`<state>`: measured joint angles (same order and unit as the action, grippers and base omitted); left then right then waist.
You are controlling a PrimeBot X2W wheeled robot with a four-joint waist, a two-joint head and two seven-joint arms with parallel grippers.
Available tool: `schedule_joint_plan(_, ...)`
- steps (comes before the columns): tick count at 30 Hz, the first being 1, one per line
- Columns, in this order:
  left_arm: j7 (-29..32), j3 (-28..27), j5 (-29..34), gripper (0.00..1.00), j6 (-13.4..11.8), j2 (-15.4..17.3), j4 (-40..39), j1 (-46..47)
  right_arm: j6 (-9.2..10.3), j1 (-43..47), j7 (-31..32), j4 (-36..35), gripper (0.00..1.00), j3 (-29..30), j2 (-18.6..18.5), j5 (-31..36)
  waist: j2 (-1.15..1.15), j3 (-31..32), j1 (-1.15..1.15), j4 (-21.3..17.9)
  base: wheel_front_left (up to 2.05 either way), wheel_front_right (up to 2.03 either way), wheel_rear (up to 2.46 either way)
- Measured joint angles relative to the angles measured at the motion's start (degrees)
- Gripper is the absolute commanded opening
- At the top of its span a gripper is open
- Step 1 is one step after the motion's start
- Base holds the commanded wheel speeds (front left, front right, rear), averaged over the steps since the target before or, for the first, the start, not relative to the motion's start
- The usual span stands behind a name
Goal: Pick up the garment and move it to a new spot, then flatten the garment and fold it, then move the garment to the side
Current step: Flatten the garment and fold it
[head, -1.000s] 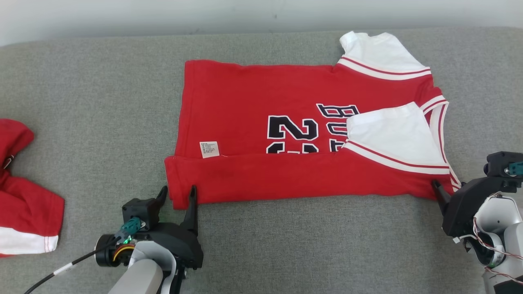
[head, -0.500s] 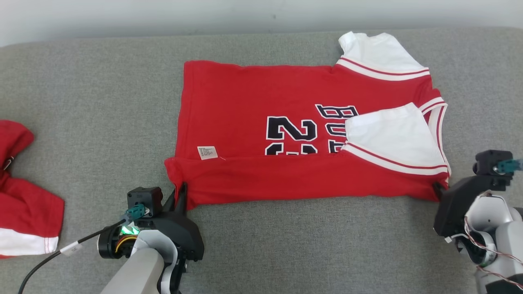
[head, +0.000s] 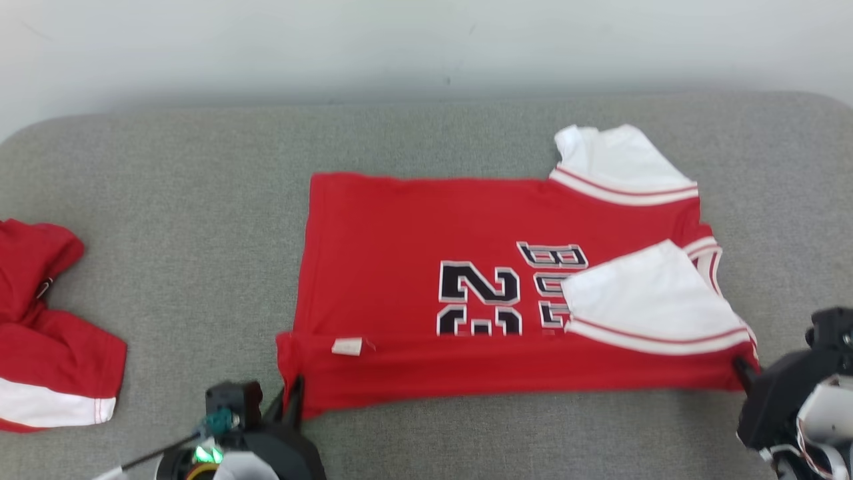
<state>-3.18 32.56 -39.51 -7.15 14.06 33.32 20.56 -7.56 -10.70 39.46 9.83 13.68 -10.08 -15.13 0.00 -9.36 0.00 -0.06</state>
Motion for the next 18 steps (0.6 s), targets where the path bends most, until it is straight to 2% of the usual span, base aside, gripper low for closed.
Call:
schedule_joint_plan(6, 1.7, 0.2, -0.4, 0.00, -3.3, 2.5, -9.1, -7.2, 0.00, 6.2, 2.5, -5.4, 0.00, 2.5, 2.5, -0.3, 0.00, 1.7, 0.00, 0.2, 0.00, 0.00, 0.00)
schedule_joint_plan(10, 3.2, 0.0, -1.9, 0.00, -5.1, 3.2, -13.1, -10.4, 0.00, 8.9, 2.9, -6.2, 0.00, 2.5, 3.8, 0.0, 0.00, 1.8, 0.00, 0.3, 0.00, 0.00, 0.00)
schedule_joint_plan(11, 3.3, 0.0, -1.9, 0.22, -5.4, 3.4, -13.8, -10.9, 0.00, 9.2, 2.6, -6.1, 0.79, 2.2, 3.9, 0.0, 0.00, 1.8, 0.00, 0.3, 0.00, 0.00, 0.00)
schedule_joint_plan(12, 3.5, -0.1, -2.0, 0.63, -5.6, 3.5, -14.4, -11.2, 0.00, 9.2, 2.3, -5.8, 1.00, 2.2, 4.1, 0.0, 0.00, 1.7, 0.00, 0.2, 0.00, 0.00, 0.00)
schedule_joint_plan(13, 3.8, 0.0, -2.0, 1.00, -6.0, 3.5, -14.7, -11.4, 0.00, 9.3, 2.1, -5.3, 1.00, 2.1, 4.2, 0.1, 0.00, 1.7, 0.00, 0.2, 0.00, 0.00, 0.00)
schedule_joint_plan(18, 4.5, -1.1, -3.0, 1.00, -7.0, 4.1, -16.5, -12.3, 0.00, 8.3, 1.6, -4.6, 1.00, 1.6, 4.2, 0.3, 0.00, 1.6, 0.00, 0.2, 0.00, 0.00, 0.00)
